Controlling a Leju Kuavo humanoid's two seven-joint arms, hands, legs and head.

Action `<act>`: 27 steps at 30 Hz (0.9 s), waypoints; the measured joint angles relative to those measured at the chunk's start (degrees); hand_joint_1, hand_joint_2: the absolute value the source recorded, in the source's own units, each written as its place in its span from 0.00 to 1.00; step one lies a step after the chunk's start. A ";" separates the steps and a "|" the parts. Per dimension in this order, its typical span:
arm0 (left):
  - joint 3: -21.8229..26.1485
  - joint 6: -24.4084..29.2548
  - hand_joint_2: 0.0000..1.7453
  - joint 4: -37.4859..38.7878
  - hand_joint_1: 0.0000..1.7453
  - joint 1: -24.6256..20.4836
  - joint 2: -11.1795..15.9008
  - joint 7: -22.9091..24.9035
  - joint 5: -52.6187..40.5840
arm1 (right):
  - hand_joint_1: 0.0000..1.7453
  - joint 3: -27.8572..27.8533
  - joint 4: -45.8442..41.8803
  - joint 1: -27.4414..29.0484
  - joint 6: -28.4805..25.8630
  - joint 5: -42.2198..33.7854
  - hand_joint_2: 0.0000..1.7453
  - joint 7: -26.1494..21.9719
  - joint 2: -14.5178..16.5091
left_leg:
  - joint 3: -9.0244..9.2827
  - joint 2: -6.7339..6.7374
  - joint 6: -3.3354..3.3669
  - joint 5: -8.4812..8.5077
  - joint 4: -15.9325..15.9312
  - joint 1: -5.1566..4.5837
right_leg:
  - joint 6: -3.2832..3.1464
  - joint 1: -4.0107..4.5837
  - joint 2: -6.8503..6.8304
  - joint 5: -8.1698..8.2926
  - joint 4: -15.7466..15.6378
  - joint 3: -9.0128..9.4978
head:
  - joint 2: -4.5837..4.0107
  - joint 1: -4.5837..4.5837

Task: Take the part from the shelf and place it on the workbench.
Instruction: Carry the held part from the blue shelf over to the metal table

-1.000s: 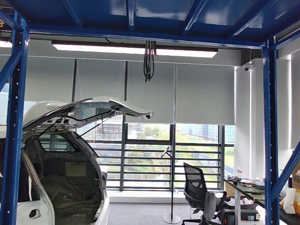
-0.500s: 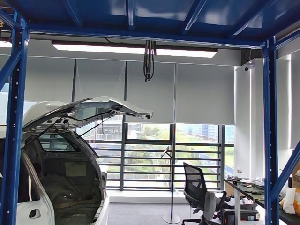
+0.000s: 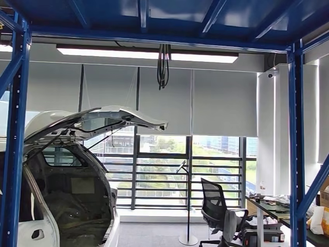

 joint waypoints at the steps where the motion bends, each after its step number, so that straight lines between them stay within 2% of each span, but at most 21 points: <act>1: 0.01 0.06 1.00 0.00 0.00 0.00 0.00 0.04 0.00 | 1.00 0.00 -1.77 0.43 0.50 -1.08 1.00 -0.64 -0.04 | 0.00 0.00 0.00 0.00 0.00 0.00 | 0.00 0.00 0.00 0.00 0.00 -0.01 | 0.00 0.00; 4: 0.16 -0.08 1.00 0.00 0.00 0.05 0.00 -0.75 0.00 | 1.00 -0.05 -9.08 2.17 3.86 -8.83 1.00 -3.98 -0.21 | -0.02 0.00 0.00 0.00 0.00 0.01 | 0.00 0.00 0.00 0.00 0.00 -0.03 | 0.00 0.00; 9: 0.39 0.25 1.00 0.00 0.00 0.18 0.00 -2.66 0.00 | 1.00 -0.69 -25.21 5.83 12.27 -33.88 1.00 -12.22 -0.76 | -0.05 -0.01 0.00 0.00 0.00 0.01 | -0.02 0.00 -0.02 -0.02 0.00 -0.06 | 0.00 0.00; 13: 1.40 0.72 1.00 0.00 0.00 0.24 0.00 -5.32 0.00 | 1.00 -2.10 -36.46 9.85 16.63 -50.85 1.00 -18.21 -0.65 | -0.09 -0.07 0.00 -0.01 0.00 0.01 | -0.03 0.00 -0.09 -0.04 -0.01 -0.07 | 0.00 0.00; 17: 2.67 1.64 1.00 0.00 0.00 0.17 -0.02 -8.33 0.00 | 1.00 -4.00 -48.87 14.86 22.72 -65.71 1.00 -18.79 0.05 | -0.10 -0.06 -0.02 -0.03 -0.01 0.00 | -0.06 0.00 -0.06 -0.07 -0.02 -0.10 | 0.00 0.00; 19: 3.30 1.59 1.00 0.00 0.00 0.10 -0.04 -9.19 0.00 | 1.00 -4.32 -52.54 16.65 26.64 -71.01 1.00 -19.21 -0.56 | -0.09 -0.05 -0.02 -0.03 -0.01 0.00 | -0.07 0.00 -0.05 -0.07 -0.03 -0.10 | 0.00 0.00; 22: 4.14 0.90 1.00 0.00 0.00 0.18 -0.04 -9.32 0.00 | 1.00 -4.34 -56.01 19.43 32.23 -76.80 1.00 -22.92 -1.62 | -0.09 -0.06 -0.02 -0.03 -0.01 0.00 | -0.07 0.00 -0.08 -0.07 -0.02 -0.06 | 0.00 0.00; 27: 4.91 0.14 1.00 0.00 0.00 0.22 -0.04 -8.29 0.00 | 1.00 -2.33 -59.24 21.58 36.20 -78.17 1.00 -24.81 -1.90 | -0.07 -0.05 -0.03 -0.03 -0.01 0.01 | -0.07 0.01 -0.05 -0.07 0.00 -0.07 | 0.00 -0.01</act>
